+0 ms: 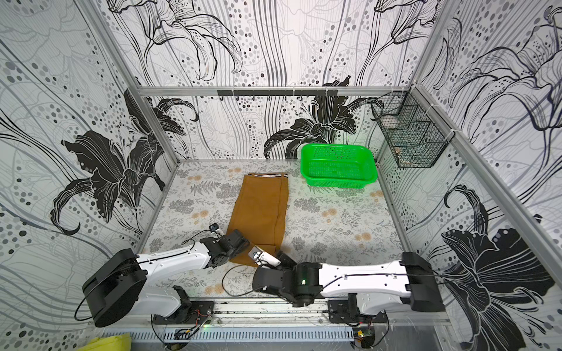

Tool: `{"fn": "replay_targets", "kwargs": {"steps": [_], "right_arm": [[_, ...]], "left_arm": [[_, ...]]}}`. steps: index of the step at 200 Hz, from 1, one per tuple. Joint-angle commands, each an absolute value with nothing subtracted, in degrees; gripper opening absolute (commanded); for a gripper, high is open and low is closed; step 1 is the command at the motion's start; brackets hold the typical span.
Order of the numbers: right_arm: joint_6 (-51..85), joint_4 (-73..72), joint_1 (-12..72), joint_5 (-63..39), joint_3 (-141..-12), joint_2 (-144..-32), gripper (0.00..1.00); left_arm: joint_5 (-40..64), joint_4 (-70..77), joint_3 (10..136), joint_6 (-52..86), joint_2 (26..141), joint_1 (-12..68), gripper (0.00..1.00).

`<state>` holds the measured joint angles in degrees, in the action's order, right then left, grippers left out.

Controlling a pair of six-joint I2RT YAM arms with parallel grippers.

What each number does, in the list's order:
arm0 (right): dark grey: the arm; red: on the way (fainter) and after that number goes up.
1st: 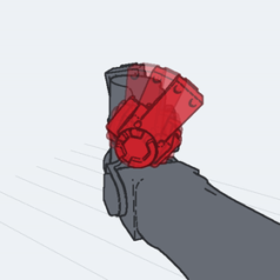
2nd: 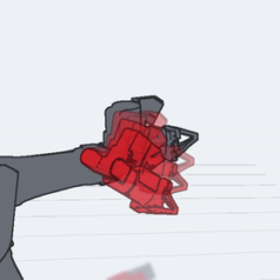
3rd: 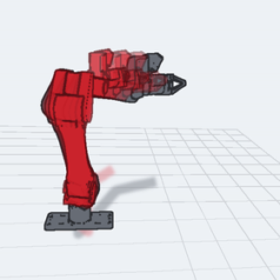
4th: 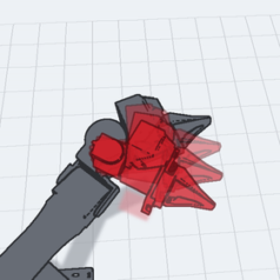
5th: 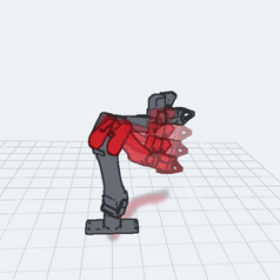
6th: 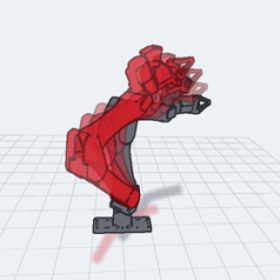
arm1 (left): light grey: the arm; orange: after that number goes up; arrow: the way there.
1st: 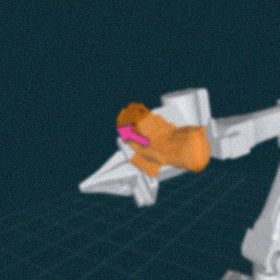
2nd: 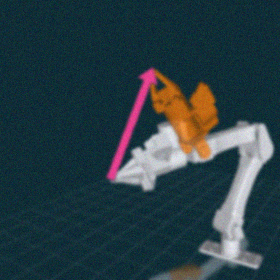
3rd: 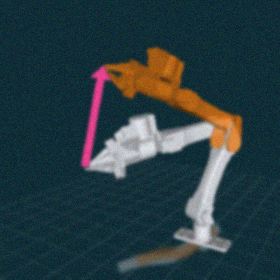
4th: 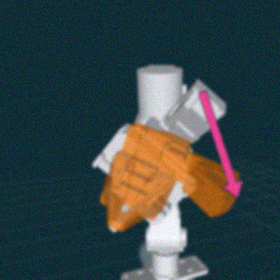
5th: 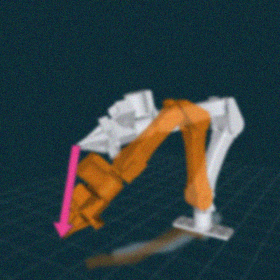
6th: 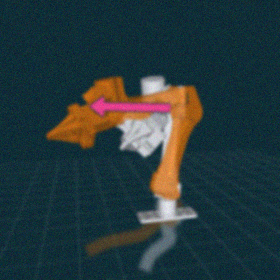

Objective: Roll up the long pants
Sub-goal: Roll the long pant at the center of the board.

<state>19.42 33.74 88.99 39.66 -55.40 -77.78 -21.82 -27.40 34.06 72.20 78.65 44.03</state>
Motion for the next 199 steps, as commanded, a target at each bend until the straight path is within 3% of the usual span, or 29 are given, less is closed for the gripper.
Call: {"fn": "replay_targets", "kwargs": {"steps": [1, 40, 144, 163, 183, 199], "right_arm": [[21.4, 38.4, 91.9, 48.3, -58.1, -86.2, 0.61], [18.2, 30.2, 92.0, 47.3, -58.3, -97.2, 0.63], [12.2, 21.1, 88.0, 47.8, -59.5, -112.2, 0.67], [9.4, 17.9, 85.8, 46.9, -59.7, -113.5, 0.60], [6.4, 15.5, 83.8, 43.7, -60.0, -114.9, 0.34], [3.8, 13.8, 82.8, 40.6, -60.2, -116.2, 0.20]], "left_arm": [[-16.2, -25.3, 33.0, 69.9, 79.6, 42.6, 0.00], [-15.0, -26.6, 33.9, 69.9, 79.5, 42.4, 0.00], [-15.1, -30.0, 33.6, 71.0, 76.6, 42.2, 0.00], [-15.2, -30.9, 33.8, 71.4, 76.1, 42.2, 0.00], [-15.5, -31.9, 34.2, 71.3, 75.6, 42.2, 0.00], [-15.7, -32.3, 34.4, 71.2, 75.4, 42.1, 0.00]]}}
